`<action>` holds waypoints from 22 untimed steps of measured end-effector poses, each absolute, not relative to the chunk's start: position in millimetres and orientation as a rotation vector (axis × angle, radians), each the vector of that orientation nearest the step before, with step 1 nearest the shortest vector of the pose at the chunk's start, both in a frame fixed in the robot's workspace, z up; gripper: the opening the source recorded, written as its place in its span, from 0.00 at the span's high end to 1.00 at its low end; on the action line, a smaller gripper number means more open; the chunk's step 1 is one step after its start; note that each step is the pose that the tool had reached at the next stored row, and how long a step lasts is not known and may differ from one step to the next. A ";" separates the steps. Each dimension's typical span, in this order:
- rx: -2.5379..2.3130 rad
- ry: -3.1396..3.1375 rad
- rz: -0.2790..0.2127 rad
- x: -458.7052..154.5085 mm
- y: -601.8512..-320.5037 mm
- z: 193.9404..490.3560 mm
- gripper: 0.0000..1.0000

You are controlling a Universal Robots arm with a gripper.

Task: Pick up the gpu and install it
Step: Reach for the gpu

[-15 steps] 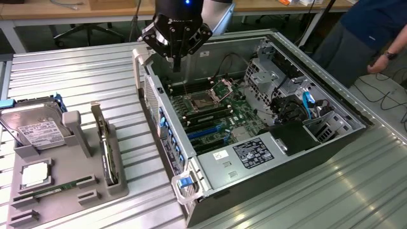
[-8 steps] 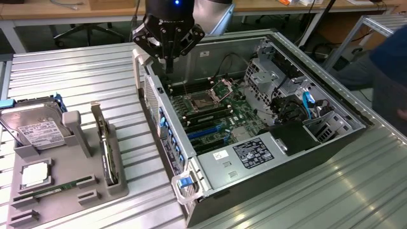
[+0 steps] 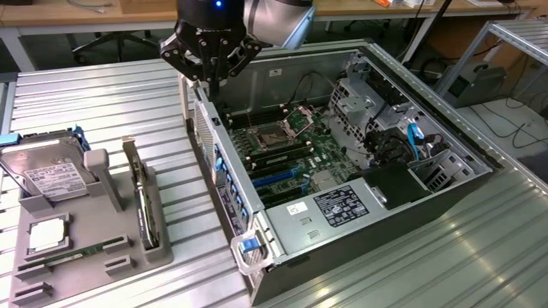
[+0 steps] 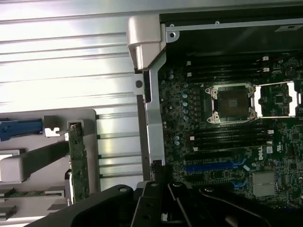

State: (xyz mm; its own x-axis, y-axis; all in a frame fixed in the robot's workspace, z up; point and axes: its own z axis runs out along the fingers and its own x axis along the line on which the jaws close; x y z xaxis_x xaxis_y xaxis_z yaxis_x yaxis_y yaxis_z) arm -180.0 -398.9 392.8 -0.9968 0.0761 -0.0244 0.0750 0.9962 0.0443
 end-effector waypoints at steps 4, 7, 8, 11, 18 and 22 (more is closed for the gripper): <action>0.118 3.113 0.068 -190.5 -398.9 392.6 0.89; 0.118 3.112 0.068 -201.1 -399.0 392.4 0.89; 0.118 3.112 0.068 -203.2 -398.9 392.4 0.89; 0.118 3.112 0.068 -210.4 -398.9 392.1 0.89; 0.118 3.113 0.068 -225.8 -398.9 391.8 0.89; 0.118 3.113 0.068 -239.3 -398.9 391.1 0.89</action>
